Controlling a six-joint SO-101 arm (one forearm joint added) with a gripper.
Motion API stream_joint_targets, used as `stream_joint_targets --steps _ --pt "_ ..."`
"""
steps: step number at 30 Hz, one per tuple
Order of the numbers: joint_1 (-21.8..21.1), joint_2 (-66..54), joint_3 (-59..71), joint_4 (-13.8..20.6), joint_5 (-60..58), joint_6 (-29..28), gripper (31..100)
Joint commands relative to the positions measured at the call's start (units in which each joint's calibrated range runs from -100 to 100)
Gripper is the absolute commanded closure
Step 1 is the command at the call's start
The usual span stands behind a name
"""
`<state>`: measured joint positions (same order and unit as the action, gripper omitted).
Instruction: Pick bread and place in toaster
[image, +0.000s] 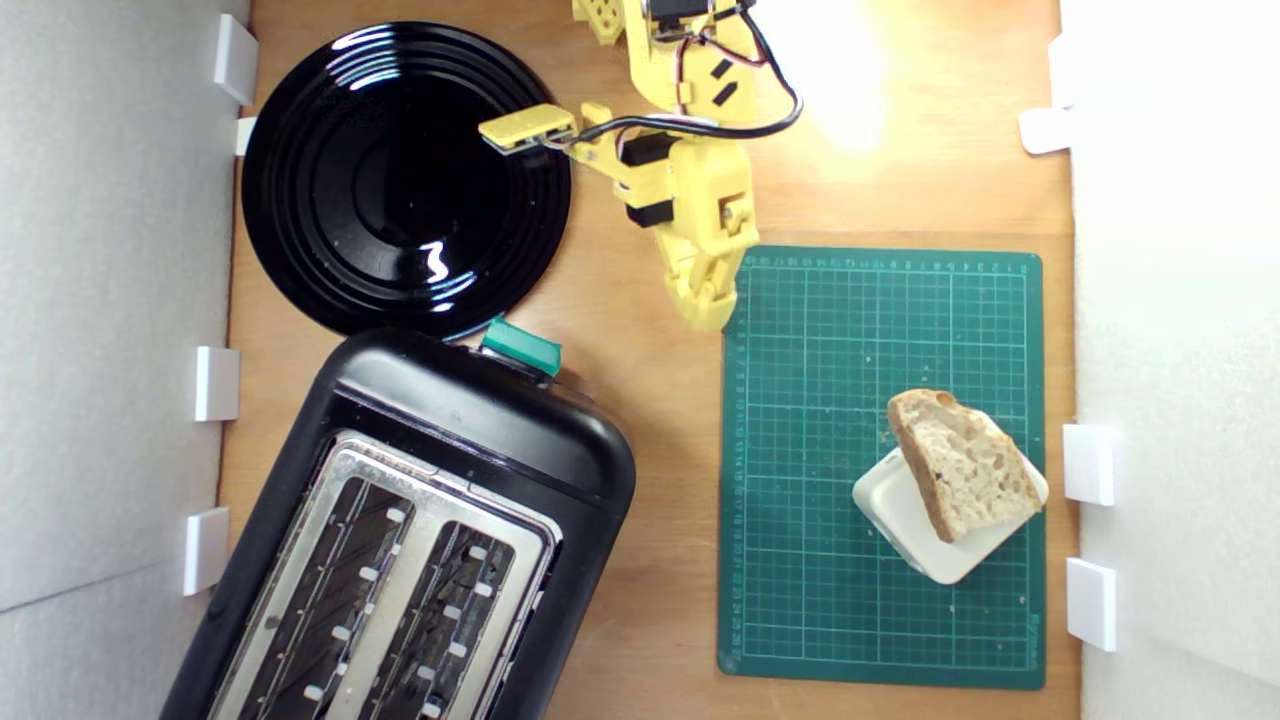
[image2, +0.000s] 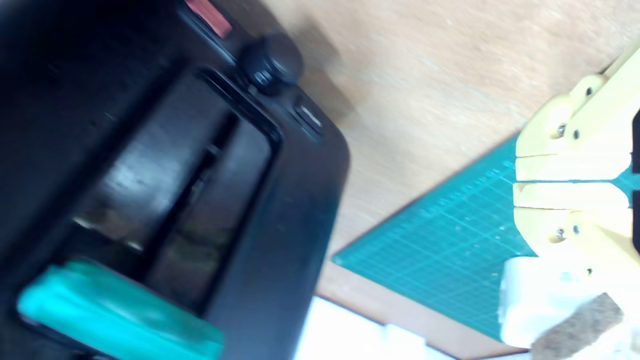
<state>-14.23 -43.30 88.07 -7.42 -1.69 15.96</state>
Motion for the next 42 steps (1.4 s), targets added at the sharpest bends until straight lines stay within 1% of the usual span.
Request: stream_joint_targets --steps 1,4,7,8,9,13,14,16,18,20,22,24,28,31,32,33,37,42 --pt "-6.4 6.45 -3.69 -0.2 -8.46 -0.35 95.2" --pt "-8.81 12.44 -3.78 0.17 -15.71 -0.92 95.2" --pt "-9.13 18.76 -3.87 1.16 -24.67 -4.22 95.1" --pt "-9.13 20.84 -3.87 2.34 -27.74 -5.21 95.1" --pt "-9.05 22.84 -3.87 4.52 -30.47 -6.21 95.1" --pt "-8.57 30.16 -3.87 16.58 -37.9 -10.76 95.1" --pt "-8.09 31.74 -3.87 18.75 -39.86 -11.8 95.1" --pt "-7.52 34.4 -3.87 21.65 -43.27 -13.22 95.1" --pt "-7.44 37.14 -4.05 23.19 -47.28 -13.64 95.1" --pt "-7.44 39.31 -4.23 23.01 -51.46 -13.58 95.1" --pt "-7.52 40.72 -4.32 23.56 -53.85 -13.53 95.1" --pt "-7.68 41.55 -4.5 23.28 -55.3 -13.58 95.1" --pt "-7.68 43.8 -7.95 22.92 -55.73 -14.0 95.0" --pt "-7.85 46.96 -10.59 23.38 -55.81 -14.0 94.8" --pt "-7.85 47.46 -11.04 23.38 -55.81 -14.0 94.1" --pt "-7.85 48.63 -12.31 23.65 -55.81 -14.0 90.1" --pt "-8.57 49.79 -13.49 23.74 -55.81 -14.0 80.9" --pt "-8.57 49.96 -13.22 22.92 -55.9 -13.64 79.1"
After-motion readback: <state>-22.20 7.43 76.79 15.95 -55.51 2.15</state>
